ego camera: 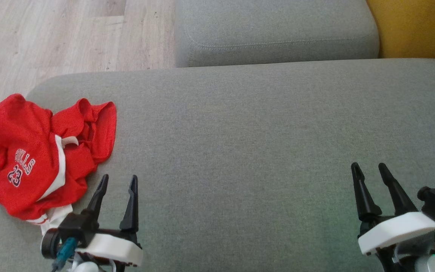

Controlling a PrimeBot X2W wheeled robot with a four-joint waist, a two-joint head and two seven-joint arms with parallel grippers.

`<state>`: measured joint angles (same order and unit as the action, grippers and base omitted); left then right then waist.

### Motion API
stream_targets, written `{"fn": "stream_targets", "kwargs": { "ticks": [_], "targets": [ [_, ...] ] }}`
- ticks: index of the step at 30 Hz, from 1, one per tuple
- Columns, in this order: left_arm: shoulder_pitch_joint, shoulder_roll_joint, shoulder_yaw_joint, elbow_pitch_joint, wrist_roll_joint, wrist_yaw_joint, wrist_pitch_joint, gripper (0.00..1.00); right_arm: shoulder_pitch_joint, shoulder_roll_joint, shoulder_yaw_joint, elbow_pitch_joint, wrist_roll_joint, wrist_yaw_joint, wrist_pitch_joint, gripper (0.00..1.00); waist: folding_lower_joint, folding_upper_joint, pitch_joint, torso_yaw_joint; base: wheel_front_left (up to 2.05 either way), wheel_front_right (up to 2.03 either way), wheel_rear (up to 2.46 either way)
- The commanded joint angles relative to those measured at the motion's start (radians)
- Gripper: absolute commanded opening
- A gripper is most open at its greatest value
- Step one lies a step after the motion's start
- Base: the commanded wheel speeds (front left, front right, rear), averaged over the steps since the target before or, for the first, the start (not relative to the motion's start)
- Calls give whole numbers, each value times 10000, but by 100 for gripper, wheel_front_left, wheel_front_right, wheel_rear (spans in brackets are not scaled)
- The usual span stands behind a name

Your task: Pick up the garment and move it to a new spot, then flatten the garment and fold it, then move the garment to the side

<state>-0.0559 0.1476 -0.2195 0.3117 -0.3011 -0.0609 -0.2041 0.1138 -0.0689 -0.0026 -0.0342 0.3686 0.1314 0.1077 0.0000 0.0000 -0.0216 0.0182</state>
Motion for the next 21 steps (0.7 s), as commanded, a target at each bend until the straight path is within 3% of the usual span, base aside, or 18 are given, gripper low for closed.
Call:
{"fn": "stream_targets", "kwargs": {
  "ticks": [1, 14, 21],
  "targets": [
    [-609, 205, 219, -231, 381, 106, -177, 100, -281, -7, 172, -534, -415, -7, 14, 100, 0, 0, -5, 4, 0, 0, 0],
    [-672, 323, -11, -97, 1516, 334, -364, 100, -134, 114, 153, -896, -1685, -7, 12, 100, 0, 0, -12, 0, 0, 0, 0],
    [-624, 263, 80, -51, 1270, 444, -283, 100, -125, 157, 74, -862, -1614, -7, -14, 100, 0, 0, -4, 8, 0, 0, 0]
  ]
}}
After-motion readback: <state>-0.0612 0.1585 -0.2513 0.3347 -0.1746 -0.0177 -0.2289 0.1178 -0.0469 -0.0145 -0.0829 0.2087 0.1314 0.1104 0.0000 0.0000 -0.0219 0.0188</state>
